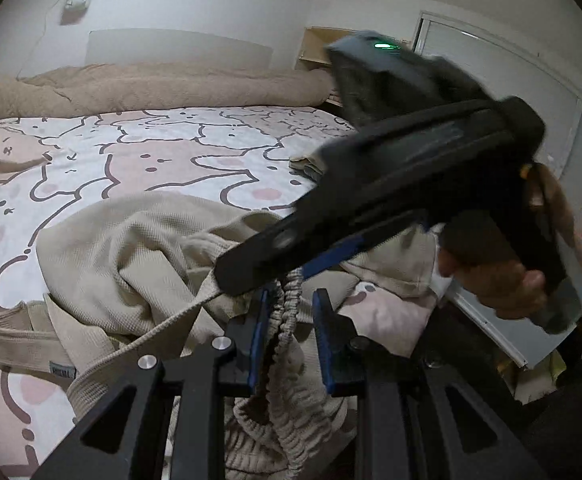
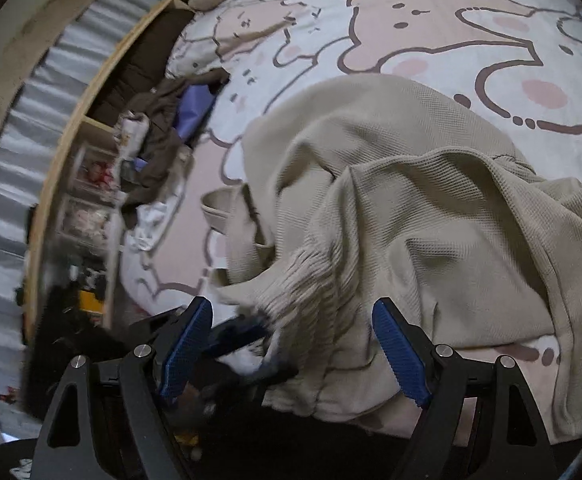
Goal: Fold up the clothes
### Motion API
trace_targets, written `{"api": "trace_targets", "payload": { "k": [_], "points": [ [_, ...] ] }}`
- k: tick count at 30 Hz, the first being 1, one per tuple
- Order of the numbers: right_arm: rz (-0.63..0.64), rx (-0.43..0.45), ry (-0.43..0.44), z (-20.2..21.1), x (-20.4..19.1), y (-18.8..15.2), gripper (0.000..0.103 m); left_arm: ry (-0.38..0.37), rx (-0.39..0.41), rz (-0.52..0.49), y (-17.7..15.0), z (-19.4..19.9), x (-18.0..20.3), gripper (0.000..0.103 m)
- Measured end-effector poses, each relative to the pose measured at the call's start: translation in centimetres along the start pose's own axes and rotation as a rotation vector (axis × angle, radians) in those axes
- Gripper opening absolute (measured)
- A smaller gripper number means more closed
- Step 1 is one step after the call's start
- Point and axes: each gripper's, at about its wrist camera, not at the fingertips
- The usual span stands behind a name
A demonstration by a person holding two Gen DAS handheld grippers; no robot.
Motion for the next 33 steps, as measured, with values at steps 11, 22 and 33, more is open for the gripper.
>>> {"api": "trace_targets", "payload": {
  "k": [11,22,33],
  "points": [
    [0.108,-0.003,-0.040,-0.7,-0.1,-0.5,0.030,0.025,-0.020,0.000,-0.4,2.6,-1.0,0.066],
    [0.037,0.001,0.168,4.5,-1.1,-1.7,0.024,-0.080,-0.037,-0.352,6.2,3.0,-2.1,0.078],
    [-0.016,0.488,0.482,19.6,-3.9,8.2,0.024,-0.041,0.111,-0.355,10.5,2.8,-3.9,0.078]
  ]
}}
Point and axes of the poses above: each gripper's, at about its wrist camera, not at the fingertips, and z roughly against the way its jaws point, x to its right, y to its top, and after that the axes turned 10 degrees about x, right-handed
